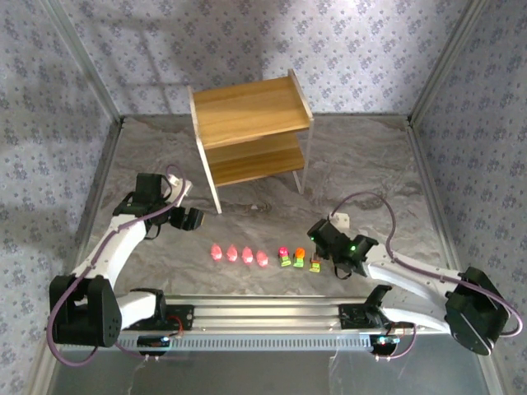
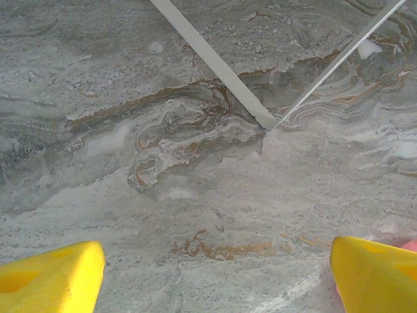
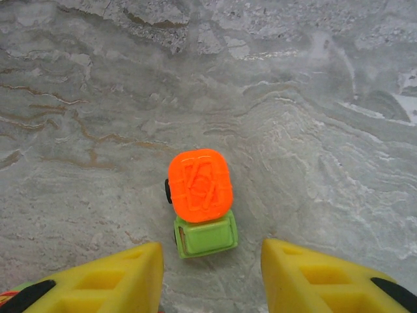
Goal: Place and organize the plastic toys onto the shelf
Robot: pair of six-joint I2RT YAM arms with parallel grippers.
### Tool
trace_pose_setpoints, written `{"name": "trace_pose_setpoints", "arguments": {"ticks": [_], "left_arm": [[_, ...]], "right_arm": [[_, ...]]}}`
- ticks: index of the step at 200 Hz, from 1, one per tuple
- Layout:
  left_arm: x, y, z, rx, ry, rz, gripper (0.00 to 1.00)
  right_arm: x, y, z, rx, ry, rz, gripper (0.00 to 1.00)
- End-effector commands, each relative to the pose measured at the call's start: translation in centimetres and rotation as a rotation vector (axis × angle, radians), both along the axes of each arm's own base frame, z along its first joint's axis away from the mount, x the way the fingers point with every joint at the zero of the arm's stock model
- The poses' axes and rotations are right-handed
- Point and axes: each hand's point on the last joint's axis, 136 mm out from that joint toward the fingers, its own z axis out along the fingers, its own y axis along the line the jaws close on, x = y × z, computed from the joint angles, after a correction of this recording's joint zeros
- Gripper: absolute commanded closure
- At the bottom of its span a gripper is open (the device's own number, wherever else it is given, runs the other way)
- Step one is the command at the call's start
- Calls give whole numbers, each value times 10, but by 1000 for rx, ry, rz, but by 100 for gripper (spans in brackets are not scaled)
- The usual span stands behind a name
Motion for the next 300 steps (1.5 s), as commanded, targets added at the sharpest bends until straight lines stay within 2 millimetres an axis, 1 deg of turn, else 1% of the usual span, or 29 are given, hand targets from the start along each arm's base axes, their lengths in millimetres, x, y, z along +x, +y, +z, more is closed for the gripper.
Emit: {"name": "trace_pose_setpoints", "arguments": {"ticks": [1, 60, 83, 128, 154, 193, 225, 274, 300], "left_arm": [[1, 0, 0, -3, 6, 12, 10], [2, -1, 2, -9, 1, 13, 10], [2, -1, 1, -10, 1, 12, 10], [2, -1, 1, -11, 2, 12, 10], [2, -1, 0, -11, 6, 12, 10], [2, -1, 1, -12, 4, 13, 10], [2, -1, -1, -12, 8, 13, 10], [2, -1, 0, -10, 6, 13, 10], [2, -1, 0, -10, 5, 13, 10]], "right_arm": [[-3, -2, -10, -16, 28, 11, 54], [-2, -10, -20, -10, 54, -11, 55], [-2, -10, -24, 6, 60, -12, 55], [2, -6, -21, 11, 48, 4, 59], [5, -5, -19, 8, 41, 16, 58], [7, -4, -24, 2, 61, 38, 58], [10, -1, -20, 3, 51, 50, 59], [15, 0, -14, -3, 34, 64, 57], [16, -1, -12, -7, 28, 54, 51]]}}
